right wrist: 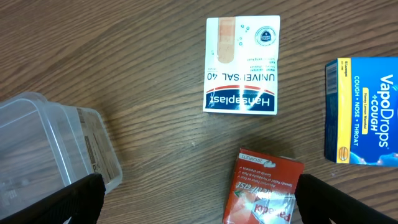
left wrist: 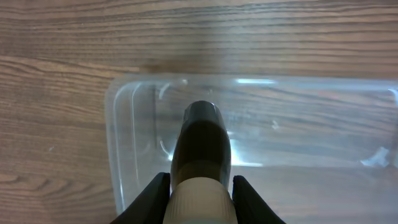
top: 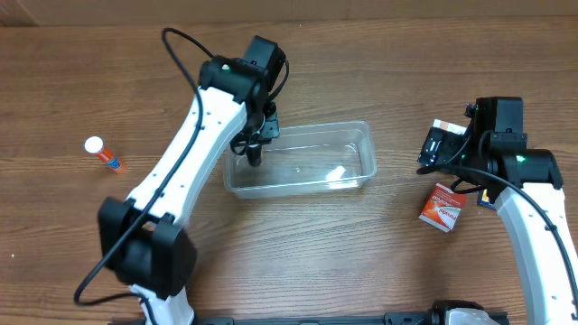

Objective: Pack container
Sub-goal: 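Carry the black bottle into the container's left end and release, then move the left gripper to the orange tube and grasp it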

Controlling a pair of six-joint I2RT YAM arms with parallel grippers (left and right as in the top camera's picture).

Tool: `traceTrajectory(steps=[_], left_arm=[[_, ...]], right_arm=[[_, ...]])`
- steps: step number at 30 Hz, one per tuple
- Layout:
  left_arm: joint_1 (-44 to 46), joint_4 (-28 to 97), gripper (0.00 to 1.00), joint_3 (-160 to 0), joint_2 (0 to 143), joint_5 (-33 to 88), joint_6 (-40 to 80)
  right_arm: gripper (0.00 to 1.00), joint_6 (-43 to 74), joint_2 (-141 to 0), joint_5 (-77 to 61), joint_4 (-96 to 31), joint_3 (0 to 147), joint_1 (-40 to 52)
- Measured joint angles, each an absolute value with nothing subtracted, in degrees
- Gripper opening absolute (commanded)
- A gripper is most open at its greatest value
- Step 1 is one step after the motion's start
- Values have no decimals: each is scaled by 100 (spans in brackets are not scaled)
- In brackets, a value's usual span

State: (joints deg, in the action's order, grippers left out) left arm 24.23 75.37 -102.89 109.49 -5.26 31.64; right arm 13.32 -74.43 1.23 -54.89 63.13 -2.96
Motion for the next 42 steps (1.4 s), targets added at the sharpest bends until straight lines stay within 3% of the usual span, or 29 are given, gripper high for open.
traceTrajectory(steps=[7,9,11,13,14,20,24,26,28,30,33,37,42], left_arm=[[2099,7341,4,-10289,11581,-679,3157],[2032,7271,8,-10289,11662,-694,3157],[2021,7203,35,-10289,11767,-694,3138],[2021,7194,41,-10289,11828,-692,3133],[2021,7199,51,-10289,11830,-694,3116],[2021,7284,66,-10289,11830,-714,3070],[2025,7382,84,-10401,11817,-718,2934],[2023,7520,85,-10551,11614,-851,2926],[1949,7730,99,-10672,10753,-998,2921],[1715,7937,100,-10779,9918,-1203,2963],[423,8211,100,-10862,8678,-1503,3000],[-886,8143,100,-10551,8796,-1551,2980],[-1815,7660,100,-10073,9950,-1238,2757]], right_arm=[[100,1330,-7443,126,-5487,6313,-296],[100,1332,-7443,123,-5487,6313,-296],[100,1330,-7443,123,-5489,6313,-296],[100,1330,-7443,123,-5487,6313,-296],[100,1330,-7443,126,-5489,6313,-296],[100,1332,-7443,126,-5492,6313,-298],[100,1328,-7443,126,-5489,6313,-296],[100,1330,-7443,128,-5489,6316,-298],[100,1330,-7443,130,-5489,6318,-296],[100,1330,-7443,130,-5489,6322,-296],[100,1328,-7443,132,-5489,6322,-296],[100,1330,-7443,130,-5485,6326,-298],[100,1330,-7443,130,-5492,6333,-296]])
